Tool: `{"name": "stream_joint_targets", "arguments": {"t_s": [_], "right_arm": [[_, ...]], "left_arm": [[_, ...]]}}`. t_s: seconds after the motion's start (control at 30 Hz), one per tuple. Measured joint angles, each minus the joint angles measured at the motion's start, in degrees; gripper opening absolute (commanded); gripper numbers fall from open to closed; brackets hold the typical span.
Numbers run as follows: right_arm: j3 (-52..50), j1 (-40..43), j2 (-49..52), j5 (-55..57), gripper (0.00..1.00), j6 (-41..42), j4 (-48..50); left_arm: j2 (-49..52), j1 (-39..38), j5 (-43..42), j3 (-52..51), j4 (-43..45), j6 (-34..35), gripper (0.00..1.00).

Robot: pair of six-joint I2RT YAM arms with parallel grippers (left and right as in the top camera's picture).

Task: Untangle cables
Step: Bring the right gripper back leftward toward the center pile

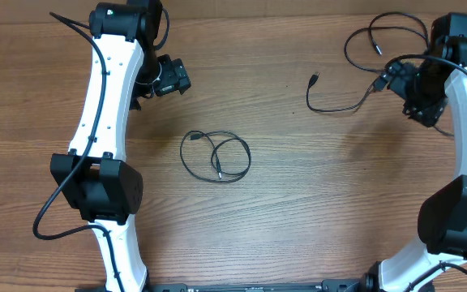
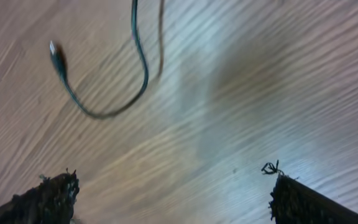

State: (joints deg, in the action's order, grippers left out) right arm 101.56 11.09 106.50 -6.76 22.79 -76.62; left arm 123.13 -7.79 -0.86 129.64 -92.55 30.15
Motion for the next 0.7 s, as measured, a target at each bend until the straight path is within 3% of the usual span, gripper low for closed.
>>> {"name": "stream_joint_targets", "arguments": {"t_s": [0.23, 0.7], "right_arm": [[-2.2, -3.6, 0.0, -6.0, 1.0, -0.4, 0.5], [-13.1, -18.3, 0.0, -8.1, 1.0, -0.2, 15.0]], "left_arm": [[0.0, 0.0, 0.0, 0.0, 0.0, 0.0, 1.0], [0.0, 0.0, 0.0, 0.0, 0.0, 0.0, 1.0]]}}
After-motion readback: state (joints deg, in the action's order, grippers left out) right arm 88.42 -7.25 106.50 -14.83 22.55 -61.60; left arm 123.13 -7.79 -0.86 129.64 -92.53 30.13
